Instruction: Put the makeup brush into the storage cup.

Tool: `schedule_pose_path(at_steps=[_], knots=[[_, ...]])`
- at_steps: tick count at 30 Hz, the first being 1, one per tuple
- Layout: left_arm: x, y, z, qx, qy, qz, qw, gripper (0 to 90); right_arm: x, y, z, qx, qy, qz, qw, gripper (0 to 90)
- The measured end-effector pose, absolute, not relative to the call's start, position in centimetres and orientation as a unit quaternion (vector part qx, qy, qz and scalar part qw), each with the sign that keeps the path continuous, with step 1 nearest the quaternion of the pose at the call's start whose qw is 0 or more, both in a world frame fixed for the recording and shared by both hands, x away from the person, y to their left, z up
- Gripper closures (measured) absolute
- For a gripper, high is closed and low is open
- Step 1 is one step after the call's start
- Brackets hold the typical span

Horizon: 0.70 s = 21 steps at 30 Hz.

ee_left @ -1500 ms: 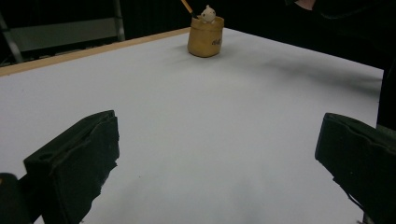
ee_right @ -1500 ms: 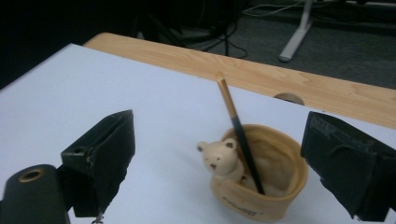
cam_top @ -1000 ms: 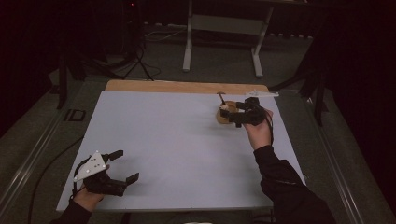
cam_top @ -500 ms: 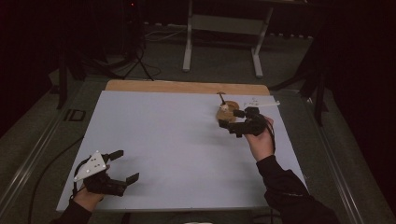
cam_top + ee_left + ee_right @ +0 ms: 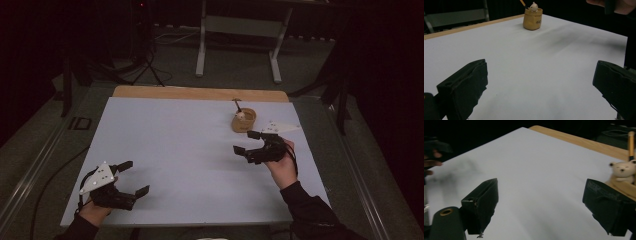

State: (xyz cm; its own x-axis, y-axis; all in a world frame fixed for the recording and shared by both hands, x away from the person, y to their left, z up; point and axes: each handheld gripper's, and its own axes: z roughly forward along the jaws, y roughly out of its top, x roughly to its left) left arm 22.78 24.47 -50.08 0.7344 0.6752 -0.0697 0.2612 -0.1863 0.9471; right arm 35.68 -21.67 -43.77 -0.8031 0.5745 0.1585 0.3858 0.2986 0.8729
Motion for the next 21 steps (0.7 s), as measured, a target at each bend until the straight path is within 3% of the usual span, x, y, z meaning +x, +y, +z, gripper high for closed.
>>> schedule_pose_path(at_steps=[21], knots=[[22.8,24.5,-50.1,0.748,0.311,0.184,0.557,0.4,32.7,-23.0,-47.3,0.224,0.821,0.522,0.058,13.6]])
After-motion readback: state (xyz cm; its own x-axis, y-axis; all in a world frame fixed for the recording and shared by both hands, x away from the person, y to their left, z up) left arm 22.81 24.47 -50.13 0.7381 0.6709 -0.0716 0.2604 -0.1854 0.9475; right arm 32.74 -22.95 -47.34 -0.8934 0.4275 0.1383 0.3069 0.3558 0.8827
